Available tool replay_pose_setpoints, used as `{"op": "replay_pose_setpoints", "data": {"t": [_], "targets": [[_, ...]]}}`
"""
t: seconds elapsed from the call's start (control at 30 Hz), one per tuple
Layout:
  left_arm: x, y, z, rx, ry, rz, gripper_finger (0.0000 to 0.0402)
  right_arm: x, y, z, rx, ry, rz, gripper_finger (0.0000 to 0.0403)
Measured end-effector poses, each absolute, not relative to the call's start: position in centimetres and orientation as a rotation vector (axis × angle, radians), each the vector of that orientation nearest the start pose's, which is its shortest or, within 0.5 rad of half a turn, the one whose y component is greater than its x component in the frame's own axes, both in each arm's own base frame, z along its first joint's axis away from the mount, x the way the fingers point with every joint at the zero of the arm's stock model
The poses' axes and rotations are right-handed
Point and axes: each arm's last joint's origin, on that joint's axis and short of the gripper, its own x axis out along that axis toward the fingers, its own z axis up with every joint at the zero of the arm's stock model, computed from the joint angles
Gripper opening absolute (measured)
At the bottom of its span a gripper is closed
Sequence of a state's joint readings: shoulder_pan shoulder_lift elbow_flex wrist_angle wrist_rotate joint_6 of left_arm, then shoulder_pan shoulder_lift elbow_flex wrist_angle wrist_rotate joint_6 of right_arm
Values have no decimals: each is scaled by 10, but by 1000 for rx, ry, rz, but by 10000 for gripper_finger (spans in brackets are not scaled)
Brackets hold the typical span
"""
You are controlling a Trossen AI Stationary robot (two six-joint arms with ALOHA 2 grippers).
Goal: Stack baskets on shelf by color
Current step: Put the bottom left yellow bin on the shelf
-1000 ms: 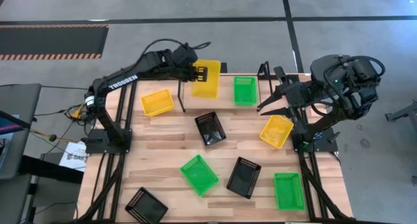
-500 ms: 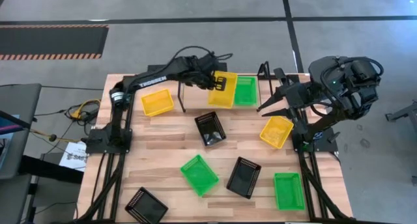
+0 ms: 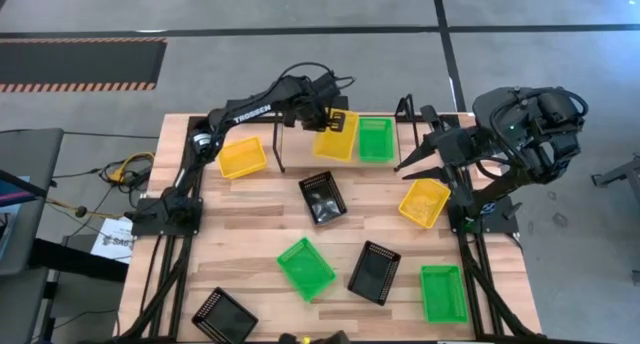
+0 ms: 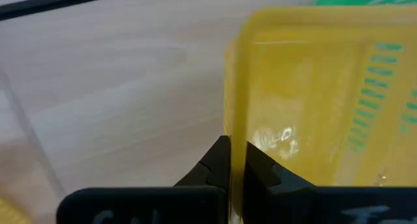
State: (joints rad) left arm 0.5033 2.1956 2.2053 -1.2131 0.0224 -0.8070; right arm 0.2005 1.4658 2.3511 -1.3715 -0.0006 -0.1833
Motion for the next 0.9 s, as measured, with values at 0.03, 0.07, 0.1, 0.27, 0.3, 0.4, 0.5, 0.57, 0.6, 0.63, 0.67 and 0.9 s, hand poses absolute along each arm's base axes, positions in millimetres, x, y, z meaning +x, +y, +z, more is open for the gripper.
{"op": "replay_pose_setpoints", "data": {"t": [0.03,0.07,0.1,0.27,0.3,0.4,0.5,0.57,0.6,0.63,0.67,0.9], "targets": [[395,221,287,-1015,967,898,0,183,37,548,-228,466,241,122],[394,223,284,-1017,975,906,0,183,37,548,-228,466,241,122],[393,225,281,-1021,983,913,0,183,37,548,-228,466,241,122],[392,232,279,-1040,962,903,0,183,37,548,-228,466,241,122],[394,234,277,-1047,953,895,0,183,37,548,-228,466,241,122],[396,239,270,-1074,955,869,0,183,37,548,-227,467,241,122],[400,242,258,-1087,980,852,0,183,37,548,-223,468,240,122],[403,244,248,-1096,1003,839,0,183,37,548,-217,469,238,122],[404,245,244,-1100,1016,836,0,183,37,548,-217,469,238,122],[404,246,240,-1097,1030,834,0,183,37,548,-217,469,238,122],[406,247,237,-1095,1034,825,0,183,37,548,-216,470,238,122],[412,250,219,-1135,1059,777,0,183,37,548,-208,473,236,122]]}}
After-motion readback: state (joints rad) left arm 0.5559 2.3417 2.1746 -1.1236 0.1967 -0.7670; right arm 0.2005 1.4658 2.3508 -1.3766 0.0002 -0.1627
